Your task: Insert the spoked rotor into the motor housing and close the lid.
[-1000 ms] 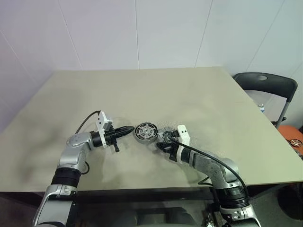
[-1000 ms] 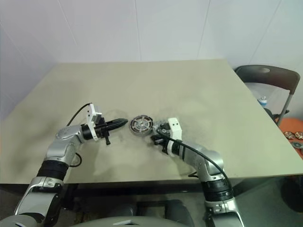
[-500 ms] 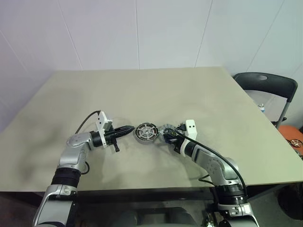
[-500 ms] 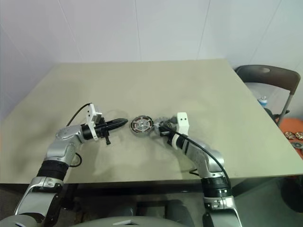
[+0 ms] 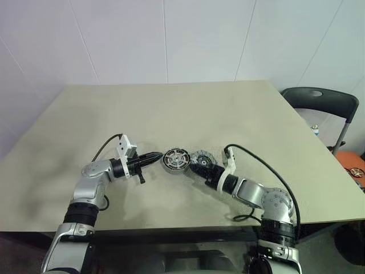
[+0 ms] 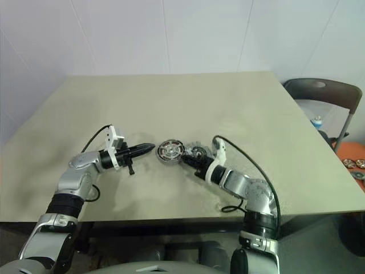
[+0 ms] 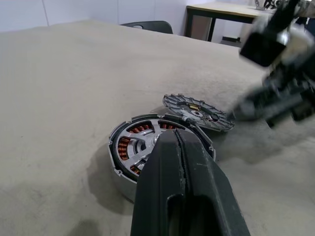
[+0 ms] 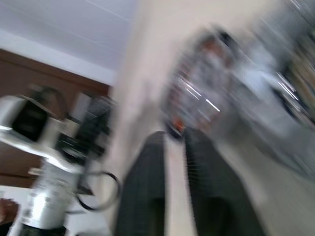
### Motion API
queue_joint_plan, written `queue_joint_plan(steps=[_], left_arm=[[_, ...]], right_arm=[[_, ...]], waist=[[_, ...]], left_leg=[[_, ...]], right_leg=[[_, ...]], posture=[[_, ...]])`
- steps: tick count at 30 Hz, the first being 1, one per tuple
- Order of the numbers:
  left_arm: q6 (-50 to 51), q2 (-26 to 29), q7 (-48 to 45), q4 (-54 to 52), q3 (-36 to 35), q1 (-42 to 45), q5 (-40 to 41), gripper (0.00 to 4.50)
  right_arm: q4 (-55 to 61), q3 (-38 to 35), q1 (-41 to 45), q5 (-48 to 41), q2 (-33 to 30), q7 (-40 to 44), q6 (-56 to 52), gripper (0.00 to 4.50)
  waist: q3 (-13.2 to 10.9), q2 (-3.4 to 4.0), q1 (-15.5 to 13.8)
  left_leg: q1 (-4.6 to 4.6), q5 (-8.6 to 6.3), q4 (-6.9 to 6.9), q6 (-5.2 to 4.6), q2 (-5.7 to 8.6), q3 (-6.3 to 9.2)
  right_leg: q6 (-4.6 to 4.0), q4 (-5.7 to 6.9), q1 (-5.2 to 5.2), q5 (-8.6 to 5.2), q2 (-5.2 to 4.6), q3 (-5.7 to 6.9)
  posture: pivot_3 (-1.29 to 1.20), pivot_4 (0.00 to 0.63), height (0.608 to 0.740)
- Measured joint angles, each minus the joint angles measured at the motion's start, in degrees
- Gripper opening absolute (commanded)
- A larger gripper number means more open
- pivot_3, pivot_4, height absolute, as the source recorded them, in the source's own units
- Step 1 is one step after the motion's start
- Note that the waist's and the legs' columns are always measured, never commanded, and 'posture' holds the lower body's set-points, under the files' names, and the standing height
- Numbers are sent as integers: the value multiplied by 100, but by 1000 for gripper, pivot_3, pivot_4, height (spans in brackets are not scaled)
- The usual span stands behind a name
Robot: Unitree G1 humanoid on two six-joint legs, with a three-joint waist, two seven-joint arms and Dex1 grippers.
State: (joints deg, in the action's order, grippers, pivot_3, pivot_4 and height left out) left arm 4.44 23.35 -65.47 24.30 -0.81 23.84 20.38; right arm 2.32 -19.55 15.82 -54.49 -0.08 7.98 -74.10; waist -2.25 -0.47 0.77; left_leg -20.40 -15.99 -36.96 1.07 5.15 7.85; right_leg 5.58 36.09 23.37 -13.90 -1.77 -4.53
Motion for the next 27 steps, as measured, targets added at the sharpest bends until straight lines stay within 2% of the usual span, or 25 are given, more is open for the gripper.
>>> queue_joint_plan(steps=[5,11,23,24,27], left_arm=[[-26,-2,35,31,0,0,-17,0],[-37,-17,42,40,-1,0,-23,0],[-76,-40,60,64,0,4,-72,0],[-104,-40,74,78,-1,4,-89,0],[-141,-40,103,114,-1,6,-115,0]], right_arm=[[158,-8,-132,-63,12,-323,-352,3246],[129,-144,-37,30,110,-701,-9,3246],[-431,-664,273,238,282,-1217,1603,3246],[-475,-678,280,227,311,-1220,1681,2849],[-606,-711,291,226,364,-1242,1822,2054]], waist=[[0,1,14],[0,0,-4],[0,0,4],[0,0,6],[-1,2,11]], left_leg=[[4,0,-2,0,-1,-2],[8,0,-10,0,1,-2],[9,0,-8,0,2,-2],[9,0,-8,0,2,-2],[8,0,-8,0,2,-2]], right_leg=[[1,2,-3,0,2,-2],[1,1,-14,-1,5,0],[1,0,-14,0,5,0],[1,0,-14,0,5,0],[1,0,-12,0,5,-1]], posture=[[0,0,740],[0,0,740],[0,0,740],[0,0,740],[0,0,740]])
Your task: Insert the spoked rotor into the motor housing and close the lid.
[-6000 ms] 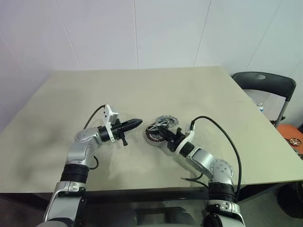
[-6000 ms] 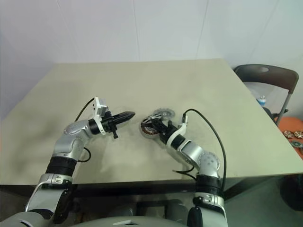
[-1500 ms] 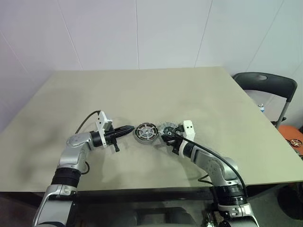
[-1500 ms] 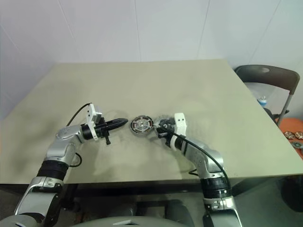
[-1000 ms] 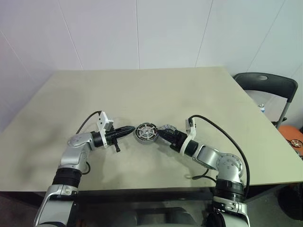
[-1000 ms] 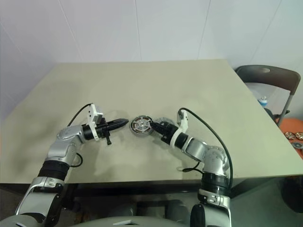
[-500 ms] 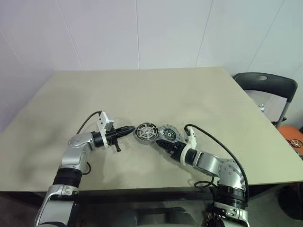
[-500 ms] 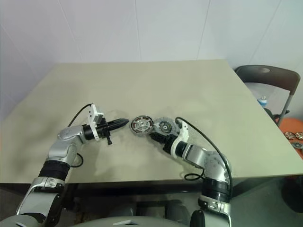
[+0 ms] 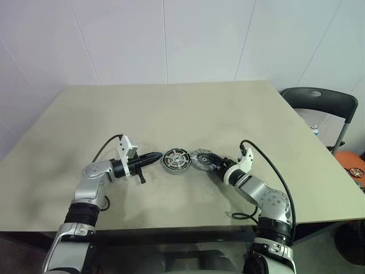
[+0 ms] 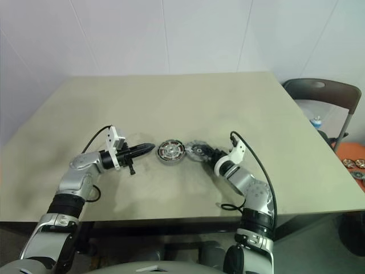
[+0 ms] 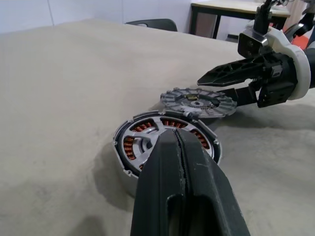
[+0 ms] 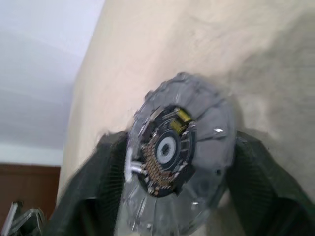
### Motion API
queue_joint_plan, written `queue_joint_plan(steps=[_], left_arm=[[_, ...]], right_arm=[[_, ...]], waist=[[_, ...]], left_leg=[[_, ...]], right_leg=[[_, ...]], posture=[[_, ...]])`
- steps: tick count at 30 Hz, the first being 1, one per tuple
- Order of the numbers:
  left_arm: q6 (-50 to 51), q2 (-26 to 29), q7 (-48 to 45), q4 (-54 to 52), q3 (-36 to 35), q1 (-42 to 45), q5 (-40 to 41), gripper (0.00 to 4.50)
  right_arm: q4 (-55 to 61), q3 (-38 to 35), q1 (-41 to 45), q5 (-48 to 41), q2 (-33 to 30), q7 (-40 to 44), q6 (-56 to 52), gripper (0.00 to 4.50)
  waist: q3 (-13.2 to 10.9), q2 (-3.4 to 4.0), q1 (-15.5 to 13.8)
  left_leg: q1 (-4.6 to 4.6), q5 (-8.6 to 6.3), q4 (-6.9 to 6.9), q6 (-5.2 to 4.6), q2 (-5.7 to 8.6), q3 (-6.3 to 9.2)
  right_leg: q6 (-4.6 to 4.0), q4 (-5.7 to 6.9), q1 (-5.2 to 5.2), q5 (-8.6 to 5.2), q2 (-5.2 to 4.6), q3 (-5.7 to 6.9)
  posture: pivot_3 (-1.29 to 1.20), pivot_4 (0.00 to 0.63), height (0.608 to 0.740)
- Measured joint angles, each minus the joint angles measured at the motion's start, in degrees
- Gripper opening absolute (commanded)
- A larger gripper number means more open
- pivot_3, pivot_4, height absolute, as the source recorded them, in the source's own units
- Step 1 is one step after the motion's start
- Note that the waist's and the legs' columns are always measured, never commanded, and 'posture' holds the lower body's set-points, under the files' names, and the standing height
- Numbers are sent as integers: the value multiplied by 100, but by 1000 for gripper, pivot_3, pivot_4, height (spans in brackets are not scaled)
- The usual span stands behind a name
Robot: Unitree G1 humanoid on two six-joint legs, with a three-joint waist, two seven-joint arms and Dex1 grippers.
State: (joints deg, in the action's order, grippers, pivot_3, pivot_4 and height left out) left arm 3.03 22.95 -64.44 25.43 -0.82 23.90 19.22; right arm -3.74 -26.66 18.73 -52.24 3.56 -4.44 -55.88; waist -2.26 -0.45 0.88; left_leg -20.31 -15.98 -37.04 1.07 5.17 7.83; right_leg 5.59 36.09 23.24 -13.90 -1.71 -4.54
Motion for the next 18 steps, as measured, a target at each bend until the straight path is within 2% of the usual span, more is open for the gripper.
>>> queue_joint_plan(steps=[5,6,12,18], left_arm=[[-22,2,54,101,-2,13,-11,0],[-37,2,67,112,-2,22,-14,0],[-126,1,92,154,-1,48,-59,0],[-127,-3,95,163,0,49,-113,0]], right_arm=[[0,11,107,-143,101,2,39,305],[1,14,131,-201,98,36,54,68],[36,294,137,-47,-92,263,198,69],[372,1405,214,1028,-695,803,860,69]], waist=[[0,1,33],[-1,1,33],[-2,4,34],[-5,8,22]], left_leg=[[1,0,3,0,-5,0],[2,0,3,0,-5,0],[-3,0,6,0,-5,-1],[-5,0,5,0,-4,-2]], right_leg=[[0,2,4,0,0,-2],[0,3,3,0,0,-2],[0,2,9,0,0,-2],[0,0,10,0,-1,-2]], posture=[[0,0,740],[0,0,740],[0,0,740],[0,0,740]])
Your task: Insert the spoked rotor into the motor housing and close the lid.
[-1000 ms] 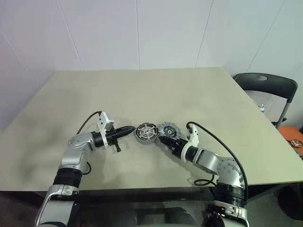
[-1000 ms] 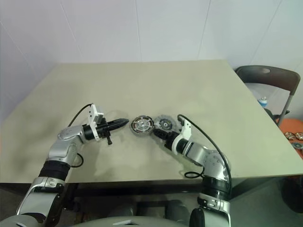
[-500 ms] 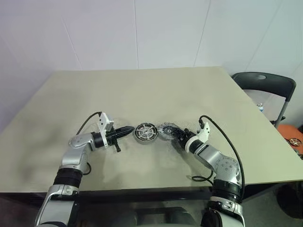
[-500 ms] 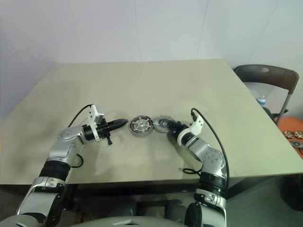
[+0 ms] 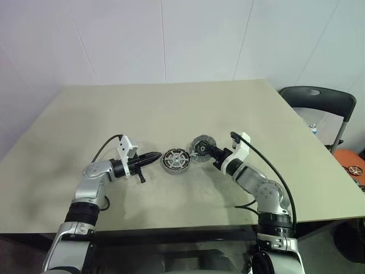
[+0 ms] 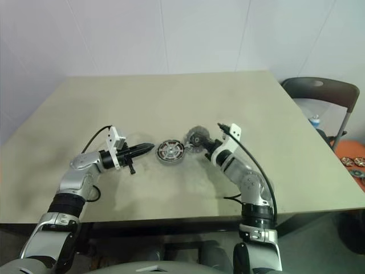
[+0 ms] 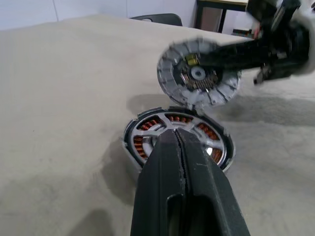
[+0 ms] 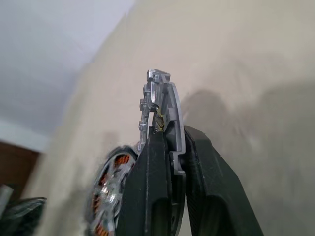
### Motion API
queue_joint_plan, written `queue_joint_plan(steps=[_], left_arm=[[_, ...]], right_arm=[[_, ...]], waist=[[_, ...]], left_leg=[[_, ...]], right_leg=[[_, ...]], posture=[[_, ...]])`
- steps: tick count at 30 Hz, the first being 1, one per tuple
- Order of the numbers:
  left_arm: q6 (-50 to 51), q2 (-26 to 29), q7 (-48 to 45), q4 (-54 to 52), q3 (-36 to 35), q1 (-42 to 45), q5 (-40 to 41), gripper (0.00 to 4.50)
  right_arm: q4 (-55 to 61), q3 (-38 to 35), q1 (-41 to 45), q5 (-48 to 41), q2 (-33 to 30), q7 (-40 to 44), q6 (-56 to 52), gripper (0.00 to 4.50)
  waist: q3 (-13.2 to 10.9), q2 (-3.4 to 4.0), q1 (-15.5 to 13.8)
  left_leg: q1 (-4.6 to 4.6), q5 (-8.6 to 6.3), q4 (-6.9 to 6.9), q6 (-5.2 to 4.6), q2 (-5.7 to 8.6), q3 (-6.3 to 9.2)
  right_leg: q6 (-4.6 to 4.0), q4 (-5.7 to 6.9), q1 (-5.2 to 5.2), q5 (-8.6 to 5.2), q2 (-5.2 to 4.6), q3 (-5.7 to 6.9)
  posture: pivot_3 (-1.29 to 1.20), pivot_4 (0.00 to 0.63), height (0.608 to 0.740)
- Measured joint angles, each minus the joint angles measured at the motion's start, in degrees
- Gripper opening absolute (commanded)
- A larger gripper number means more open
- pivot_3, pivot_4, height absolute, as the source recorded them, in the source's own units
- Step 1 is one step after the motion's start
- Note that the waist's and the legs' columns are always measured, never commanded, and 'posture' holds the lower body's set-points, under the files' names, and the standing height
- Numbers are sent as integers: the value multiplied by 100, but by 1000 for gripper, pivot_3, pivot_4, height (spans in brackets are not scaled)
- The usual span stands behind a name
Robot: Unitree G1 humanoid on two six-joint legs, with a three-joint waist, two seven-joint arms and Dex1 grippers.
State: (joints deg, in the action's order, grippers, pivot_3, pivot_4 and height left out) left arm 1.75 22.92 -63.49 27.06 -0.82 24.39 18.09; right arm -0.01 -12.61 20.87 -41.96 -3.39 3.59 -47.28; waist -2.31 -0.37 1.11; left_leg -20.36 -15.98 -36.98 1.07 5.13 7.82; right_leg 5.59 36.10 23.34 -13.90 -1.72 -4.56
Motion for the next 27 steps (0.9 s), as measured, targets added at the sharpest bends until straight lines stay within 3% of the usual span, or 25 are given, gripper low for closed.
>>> queue_joint_plan(steps=[9,16,27], left_arm=[[0,-1,5,24,-1,1,-7,0],[-11,-17,22,159,0,37,-29,0],[-83,-35,25,212,-1,56,-67,0]], right_arm=[[169,965,19,1241,-497,620,872,69],[1058,1926,-264,1851,-1154,1720,1343,69],[1131,2822,-288,3227,-1362,1976,2136,69]], waist=[[0,0,-34],[1,-2,18],[1,-4,-20]], left_leg=[[-3,0,-1,0,4,0],[-1,-1,4,-1,-4,0],[-1,-1,1,0,-4,0]], right_leg=[[0,-3,0,0,-1,1],[0,-6,1,0,1,1],[0,-4,1,0,1,1]], posture=[[0,0,740],[0,0,740],[0,0,740]])
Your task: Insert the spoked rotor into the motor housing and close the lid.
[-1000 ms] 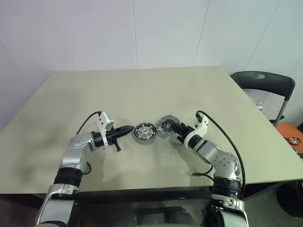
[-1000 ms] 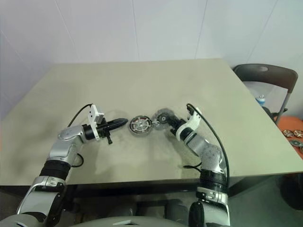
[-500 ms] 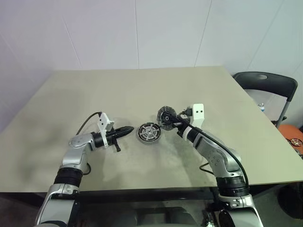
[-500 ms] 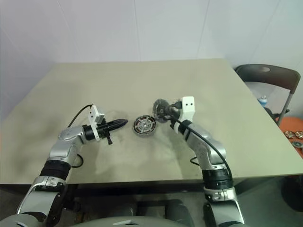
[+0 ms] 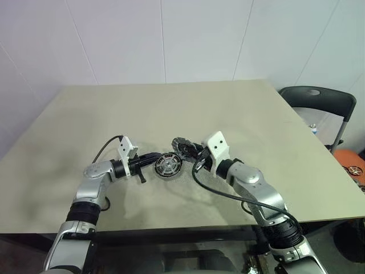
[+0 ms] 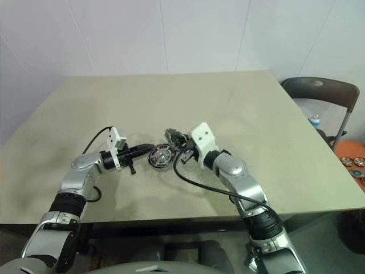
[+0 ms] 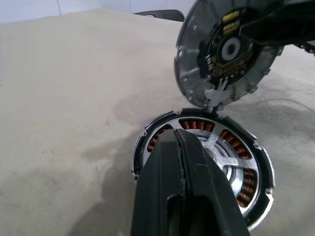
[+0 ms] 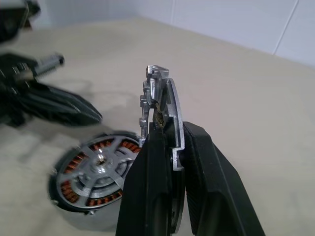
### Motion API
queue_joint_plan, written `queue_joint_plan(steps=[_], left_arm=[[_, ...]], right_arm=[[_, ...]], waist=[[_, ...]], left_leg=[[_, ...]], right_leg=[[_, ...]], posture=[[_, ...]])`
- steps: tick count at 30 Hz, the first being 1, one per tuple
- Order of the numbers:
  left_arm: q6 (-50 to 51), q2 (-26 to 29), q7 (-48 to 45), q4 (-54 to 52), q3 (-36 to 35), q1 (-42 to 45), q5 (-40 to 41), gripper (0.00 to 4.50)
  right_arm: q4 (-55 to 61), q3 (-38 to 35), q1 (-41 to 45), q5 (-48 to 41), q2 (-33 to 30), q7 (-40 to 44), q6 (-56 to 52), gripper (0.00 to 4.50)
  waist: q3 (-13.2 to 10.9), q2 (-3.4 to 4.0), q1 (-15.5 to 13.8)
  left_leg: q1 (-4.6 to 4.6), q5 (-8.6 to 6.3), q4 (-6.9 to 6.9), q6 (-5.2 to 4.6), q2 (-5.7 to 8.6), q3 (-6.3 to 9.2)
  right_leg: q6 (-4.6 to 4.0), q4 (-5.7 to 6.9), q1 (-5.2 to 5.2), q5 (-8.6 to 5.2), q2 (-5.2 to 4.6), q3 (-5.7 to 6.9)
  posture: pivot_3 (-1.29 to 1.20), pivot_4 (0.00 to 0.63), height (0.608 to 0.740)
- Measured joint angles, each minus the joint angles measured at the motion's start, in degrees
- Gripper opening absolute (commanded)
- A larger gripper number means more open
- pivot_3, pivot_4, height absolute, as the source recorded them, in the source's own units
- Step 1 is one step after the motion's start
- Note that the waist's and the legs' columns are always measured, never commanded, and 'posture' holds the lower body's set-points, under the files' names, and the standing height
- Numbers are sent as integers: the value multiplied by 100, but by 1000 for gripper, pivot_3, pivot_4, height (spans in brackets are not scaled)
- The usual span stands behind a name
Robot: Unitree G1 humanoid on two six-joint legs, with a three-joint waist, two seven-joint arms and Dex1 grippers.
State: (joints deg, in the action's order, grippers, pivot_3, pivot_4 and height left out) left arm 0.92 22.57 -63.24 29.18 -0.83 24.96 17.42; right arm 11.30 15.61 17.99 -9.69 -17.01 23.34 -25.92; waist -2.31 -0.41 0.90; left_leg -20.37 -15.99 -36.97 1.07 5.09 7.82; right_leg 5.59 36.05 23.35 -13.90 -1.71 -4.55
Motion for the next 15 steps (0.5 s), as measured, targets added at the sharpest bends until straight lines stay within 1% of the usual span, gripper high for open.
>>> queue_joint_plan(steps=[2,7,11,15], left_arm=[[0,0,-1,0,0,2,0,0],[-1,-13,-1,2,0,28,0,0],[-1,-19,-1,3,1,31,-2,0],[0,-19,0,3,0,32,-4,0]], right_arm=[[-105,89,0,256,2,-68,72,69],[-379,-32,91,400,143,-291,-60,69],[-626,46,201,862,26,-447,76,69],[-659,158,217,1182,-50,-419,293,69]], waist=[[0,0,-12],[1,-3,-23],[1,-2,-56],[1,-3,-39]], left_leg=[[0,0,0,0,0,0],[4,0,-3,0,2,0],[2,1,-7,1,7,2],[-1,1,-6,1,9,2]], right_leg=[[0,0,0,0,0,0],[-1,2,-6,0,0,1],[-1,2,-8,0,0,4],[0,-1,-5,0,-2,4]], posture=[[0,0,740],[0,0,740],[0,0,740],[0,0,740]])
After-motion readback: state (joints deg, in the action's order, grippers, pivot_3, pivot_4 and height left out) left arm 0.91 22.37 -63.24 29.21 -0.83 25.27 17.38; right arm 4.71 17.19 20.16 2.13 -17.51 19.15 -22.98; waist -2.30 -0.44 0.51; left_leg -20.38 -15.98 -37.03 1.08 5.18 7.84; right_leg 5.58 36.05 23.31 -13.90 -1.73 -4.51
